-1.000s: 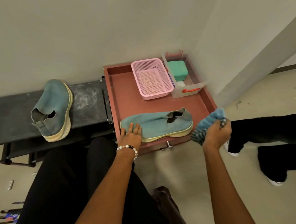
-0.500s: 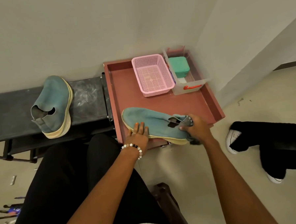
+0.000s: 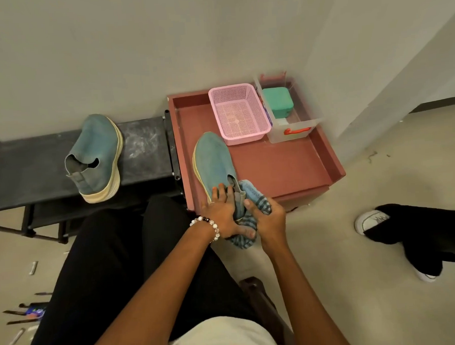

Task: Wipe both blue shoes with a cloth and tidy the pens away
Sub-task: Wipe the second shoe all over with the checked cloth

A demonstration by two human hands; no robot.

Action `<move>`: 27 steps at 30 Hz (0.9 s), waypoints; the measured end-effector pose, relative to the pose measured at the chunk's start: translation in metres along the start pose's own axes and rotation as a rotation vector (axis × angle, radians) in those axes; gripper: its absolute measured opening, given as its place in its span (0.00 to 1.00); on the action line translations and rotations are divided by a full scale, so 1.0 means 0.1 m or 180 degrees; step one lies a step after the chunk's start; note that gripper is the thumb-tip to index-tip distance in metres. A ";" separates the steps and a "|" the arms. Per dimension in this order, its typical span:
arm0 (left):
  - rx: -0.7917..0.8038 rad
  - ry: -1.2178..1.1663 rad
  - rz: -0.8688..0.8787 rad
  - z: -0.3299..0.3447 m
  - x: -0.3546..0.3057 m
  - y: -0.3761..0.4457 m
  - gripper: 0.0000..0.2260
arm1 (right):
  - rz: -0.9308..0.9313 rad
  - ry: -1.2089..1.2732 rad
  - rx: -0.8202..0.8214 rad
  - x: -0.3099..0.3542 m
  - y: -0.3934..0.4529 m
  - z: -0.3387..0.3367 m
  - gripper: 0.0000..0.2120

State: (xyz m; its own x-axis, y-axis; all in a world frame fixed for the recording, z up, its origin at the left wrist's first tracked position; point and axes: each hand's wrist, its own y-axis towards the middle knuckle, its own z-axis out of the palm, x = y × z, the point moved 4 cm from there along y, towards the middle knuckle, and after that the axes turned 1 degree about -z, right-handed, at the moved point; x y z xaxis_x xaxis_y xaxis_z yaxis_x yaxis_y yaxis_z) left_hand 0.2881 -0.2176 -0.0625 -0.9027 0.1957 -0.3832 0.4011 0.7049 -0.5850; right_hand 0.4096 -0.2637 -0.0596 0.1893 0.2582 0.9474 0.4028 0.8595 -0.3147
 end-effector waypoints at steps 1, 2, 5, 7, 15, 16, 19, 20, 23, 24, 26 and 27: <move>0.0004 0.0071 -0.0078 0.02 0.00 -0.01 0.59 | 0.0035 -0.0030 -0.0078 -0.01 -0.01 -0.02 0.12; -0.0002 0.0114 -0.0166 0.04 -0.01 -0.01 0.58 | 0.0037 -0.0112 -0.0268 -0.01 -0.01 -0.05 0.11; -0.0206 0.0138 -0.0422 0.09 -0.07 0.02 0.52 | 0.0021 -0.0418 -0.1385 0.04 0.01 -0.31 0.08; -0.0365 0.0148 -0.0545 0.11 -0.12 0.04 0.46 | -0.0035 -0.0573 -0.1674 0.10 0.05 -0.46 0.09; -0.0992 -0.0413 -0.0580 -0.02 -0.13 0.04 0.21 | 0.0059 -0.0595 -0.1553 0.10 0.13 -0.73 0.07; -0.1183 -0.0749 -0.0544 -0.10 -0.11 -0.02 0.19 | 0.0053 -0.0590 -0.1494 0.12 0.14 -0.73 0.06; -0.1778 -0.1984 -0.0532 -0.36 0.07 -0.33 0.12 | -0.0087 -0.0546 -0.1171 0.21 0.16 -0.65 0.05; -0.1848 -0.2348 -0.0506 -0.42 0.13 -0.44 0.10 | -0.0157 -0.0521 -0.1075 0.26 0.16 -0.60 0.05; -0.1830 -0.3372 -0.0225 -0.58 0.25 -0.74 0.09 | -0.0371 -0.0418 -0.0795 0.45 0.15 -0.42 0.04; -0.1751 -0.3570 -0.0093 -0.63 0.27 -0.83 0.10 | -0.0458 -0.0400 -0.0703 0.53 0.14 -0.35 0.04; -0.1468 -0.3782 0.0195 -0.70 0.29 -0.95 0.12 | -0.0646 -0.0399 -0.0556 0.68 0.11 -0.24 0.04; -0.1296 -0.3906 0.0312 -0.73 0.31 -1.00 0.12 | -0.0744 -0.0396 -0.0536 0.75 0.08 -0.21 0.04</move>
State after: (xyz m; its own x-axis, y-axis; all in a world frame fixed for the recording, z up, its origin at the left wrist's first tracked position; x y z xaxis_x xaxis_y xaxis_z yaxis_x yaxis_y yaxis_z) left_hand 0.2088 -0.2319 0.0362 -0.0542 -0.3381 -0.9396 0.1855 0.9212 -0.3422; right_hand 0.4461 -0.2465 0.0074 -0.0328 0.1230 0.9919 0.5670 0.8196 -0.0829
